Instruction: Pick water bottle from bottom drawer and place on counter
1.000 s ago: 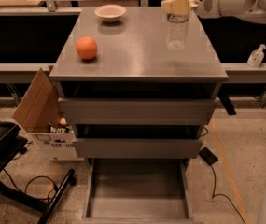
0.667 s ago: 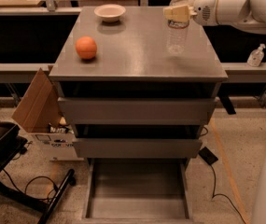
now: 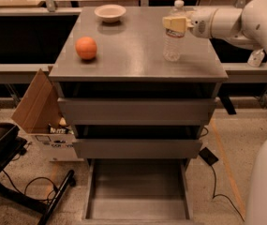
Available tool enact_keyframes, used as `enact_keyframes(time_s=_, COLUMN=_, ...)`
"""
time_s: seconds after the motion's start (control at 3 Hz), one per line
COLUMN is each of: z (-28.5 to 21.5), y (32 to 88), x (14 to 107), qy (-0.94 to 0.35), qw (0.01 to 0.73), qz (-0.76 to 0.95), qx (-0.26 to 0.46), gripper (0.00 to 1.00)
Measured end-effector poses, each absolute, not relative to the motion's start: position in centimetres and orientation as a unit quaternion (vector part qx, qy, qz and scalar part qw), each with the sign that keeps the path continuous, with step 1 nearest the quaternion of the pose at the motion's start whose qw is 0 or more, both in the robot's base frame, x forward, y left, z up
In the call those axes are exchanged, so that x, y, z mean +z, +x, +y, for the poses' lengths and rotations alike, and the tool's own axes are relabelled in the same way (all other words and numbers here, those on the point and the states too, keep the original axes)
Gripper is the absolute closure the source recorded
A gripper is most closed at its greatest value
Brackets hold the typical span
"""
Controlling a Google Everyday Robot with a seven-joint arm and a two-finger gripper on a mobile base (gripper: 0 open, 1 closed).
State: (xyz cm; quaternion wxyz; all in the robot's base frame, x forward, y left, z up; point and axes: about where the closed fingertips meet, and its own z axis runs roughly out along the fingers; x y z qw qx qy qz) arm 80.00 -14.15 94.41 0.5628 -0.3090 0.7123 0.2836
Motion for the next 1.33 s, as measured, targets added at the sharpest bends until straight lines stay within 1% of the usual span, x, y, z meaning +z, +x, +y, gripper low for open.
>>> enact_keyframes(time_s=0.33, z=-14.15, y=80.0, x=95.26, qy=-0.309, qw=0.563, qz=0.712, qx=0.284, gripper=1.0)
enact_keyframes(time_s=0.67, z=-14.03, y=80.02, x=95.43, qy=-0.309, qw=0.562, qz=0.712, qx=0.284, gripper=0.74)
enact_keyframes(time_s=1.33, z=-13.61, y=80.1, x=95.26, qy=-0.311, qw=0.561, qz=0.712, qx=0.287, gripper=0.28)
